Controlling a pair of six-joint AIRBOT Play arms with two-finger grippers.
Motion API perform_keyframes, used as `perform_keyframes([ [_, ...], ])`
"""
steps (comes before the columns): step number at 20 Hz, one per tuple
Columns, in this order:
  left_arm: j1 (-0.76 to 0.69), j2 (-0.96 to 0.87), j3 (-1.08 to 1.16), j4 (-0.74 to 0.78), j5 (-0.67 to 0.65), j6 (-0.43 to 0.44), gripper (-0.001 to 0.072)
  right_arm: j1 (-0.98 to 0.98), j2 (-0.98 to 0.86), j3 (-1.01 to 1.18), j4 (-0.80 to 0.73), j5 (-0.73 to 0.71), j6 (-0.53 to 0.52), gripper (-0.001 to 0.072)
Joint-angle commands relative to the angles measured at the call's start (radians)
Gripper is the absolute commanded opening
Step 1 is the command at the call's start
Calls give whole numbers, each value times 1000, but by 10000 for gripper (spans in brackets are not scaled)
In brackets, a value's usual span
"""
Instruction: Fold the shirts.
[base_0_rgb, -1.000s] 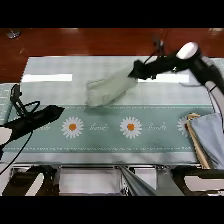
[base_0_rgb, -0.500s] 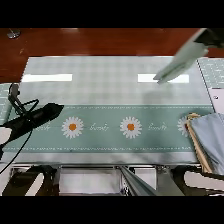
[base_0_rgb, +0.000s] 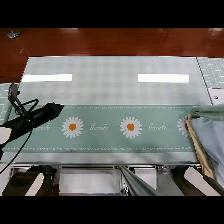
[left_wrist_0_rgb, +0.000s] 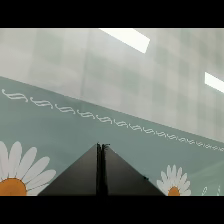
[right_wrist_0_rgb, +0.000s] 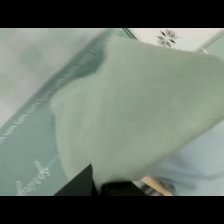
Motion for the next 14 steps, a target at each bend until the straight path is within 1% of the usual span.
perform_keyframes([
  [1, 0, -1, 0, 0, 16, 3, 26, -219, 236, -354, -275, 5, 11, 21],
  [2, 0, -1, 0, 0, 27, 3, 26, -288, 300, -449, -305, -31, -6, 21],
  [3, 0, -1, 0, -2, 36, 1, 26, -345, 357, -529, -306, -63, 13, 23],
  [4, 0, -1, 0, -30, 36, -8, 26, -391, 401, -595, -307, -90, 42, 45],
  [5, -1, -1, 0, -78, 35, -2, 26, -427, 432, -648, -302, -122, 69, 301],
  [6, 0, -1, 0, -111, 35, 23, 26, -444, 439, -670, -282, -156, 61, 605],
  [7, 0, -1, 2, -124, 43, 58, 26, -446, 423, -663, -239, -198, 48, 627],
  [8, 3, -6, 10, -123, 58, 76, 25, -445, 396, -635, -164, -251, 29, 627],
  [9, 19, -20, 39, -122, 50, 102, 25, -445, 358, -583, -53, -317, 19, 615],
  [10, 42, -46, 86, -122, 24, 124, 25, -445, 316, -520, 86, -381, 20, 518],
  [11, 68, -86, 158, -122, -6, 143, 25, -443, 269, -453, 293, -467, 10, 307],
  [12, 85, -132, 240, -123, -29, 167, 25, -410, 220, -396, 518, -560, -40, 132],
  [13, 91, -186, 338, -122, -51, 191, 25, -336, 172, -351, 698, -639, -114, 22],
  [14, 87, -254, 459, -123, -80, 209, 25, -222, 120, -300, 811, -694, -182, 22],
])
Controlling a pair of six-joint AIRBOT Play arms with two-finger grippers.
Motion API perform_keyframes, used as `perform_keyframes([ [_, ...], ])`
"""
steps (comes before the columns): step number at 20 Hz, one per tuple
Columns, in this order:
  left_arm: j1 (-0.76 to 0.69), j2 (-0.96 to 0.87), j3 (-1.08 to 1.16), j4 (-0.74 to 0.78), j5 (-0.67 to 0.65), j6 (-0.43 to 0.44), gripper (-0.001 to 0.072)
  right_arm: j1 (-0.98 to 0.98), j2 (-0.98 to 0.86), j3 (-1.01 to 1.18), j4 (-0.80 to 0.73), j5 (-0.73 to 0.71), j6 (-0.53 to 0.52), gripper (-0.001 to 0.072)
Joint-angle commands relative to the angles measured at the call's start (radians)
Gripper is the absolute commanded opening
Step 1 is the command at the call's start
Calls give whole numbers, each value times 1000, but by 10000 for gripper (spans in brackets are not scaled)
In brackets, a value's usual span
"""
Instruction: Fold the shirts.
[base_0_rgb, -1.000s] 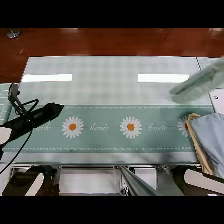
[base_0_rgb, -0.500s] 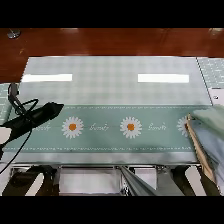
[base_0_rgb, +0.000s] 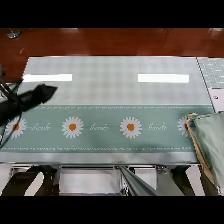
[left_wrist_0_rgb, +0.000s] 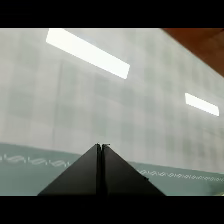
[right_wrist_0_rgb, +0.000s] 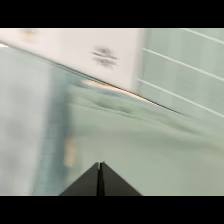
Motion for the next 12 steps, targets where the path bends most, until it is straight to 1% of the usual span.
perform_keyframes([
  [1, 5, -192, 341, -9, -108, 86, 24, 293, -169, 179, 521, -264, -197, 22],
  [2, -19, -264, 460, -6, -152, 98, 24, 468, -230, 235, 480, -281, -243, 22],
  [3, -55, -339, 574, 16, -187, 113, 24, 624, -285, 272, 408, -309, -264, 22],
  [4, -103, -405, 658, 82, -195, 103, 24, 779, -343, 296, 293, -336, -275, 22],
  [5, -145, -457, 697, 161, -198, 59, 24, 900, -396, 299, 167, -345, -266, 22],
  [6, -178, -499, 703, 243, -204, 7, 24, 1005, -457, 299, 10, -331, -203, 22],
  [8, -205, -588, 687, 418, -281, -112, 24, 1138, -578, 298, -307, -249, -84, 21],
  [9, -202, -630, 682, 483, -329, -135, 24, 1171, -631, 298, -416, -206, -34, 22],
  [10, -197, -662, 681, 517, -362, -153, 24, 1181, -678, 298, -461, -161, 9, 21],
  [12, -185, -691, 681, 521, -381, -155, 25, 1181, -736, 298, -444, -124, 48, 22],
])
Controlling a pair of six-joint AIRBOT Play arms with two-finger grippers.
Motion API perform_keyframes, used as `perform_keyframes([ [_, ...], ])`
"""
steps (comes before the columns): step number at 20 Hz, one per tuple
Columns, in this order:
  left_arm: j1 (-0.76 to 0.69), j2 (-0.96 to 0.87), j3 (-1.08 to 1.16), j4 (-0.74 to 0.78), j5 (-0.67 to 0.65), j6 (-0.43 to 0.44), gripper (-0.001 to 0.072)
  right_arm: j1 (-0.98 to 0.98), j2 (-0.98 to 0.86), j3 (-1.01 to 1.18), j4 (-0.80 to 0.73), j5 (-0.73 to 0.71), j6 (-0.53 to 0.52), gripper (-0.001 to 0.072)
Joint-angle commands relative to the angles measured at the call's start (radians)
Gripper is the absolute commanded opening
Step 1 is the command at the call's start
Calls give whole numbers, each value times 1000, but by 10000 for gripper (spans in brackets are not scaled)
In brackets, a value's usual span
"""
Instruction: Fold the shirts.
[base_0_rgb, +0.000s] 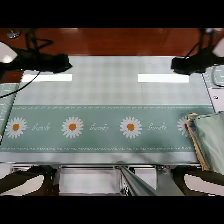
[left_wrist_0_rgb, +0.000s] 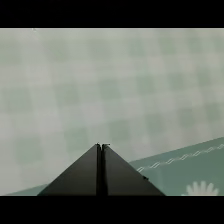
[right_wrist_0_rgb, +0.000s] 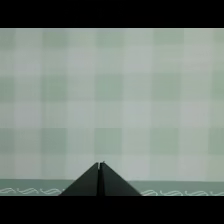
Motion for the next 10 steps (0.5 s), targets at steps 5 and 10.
perform_keyframes([
  [5, -6, -78, 20, 106, -77, -55, 26, 84, -150, 9, -172, 94, 96, 22],
  [10, -6, -78, 20, 106, -77, -55, 26, 84, -150, 9, -173, 93, 96, 22],
])
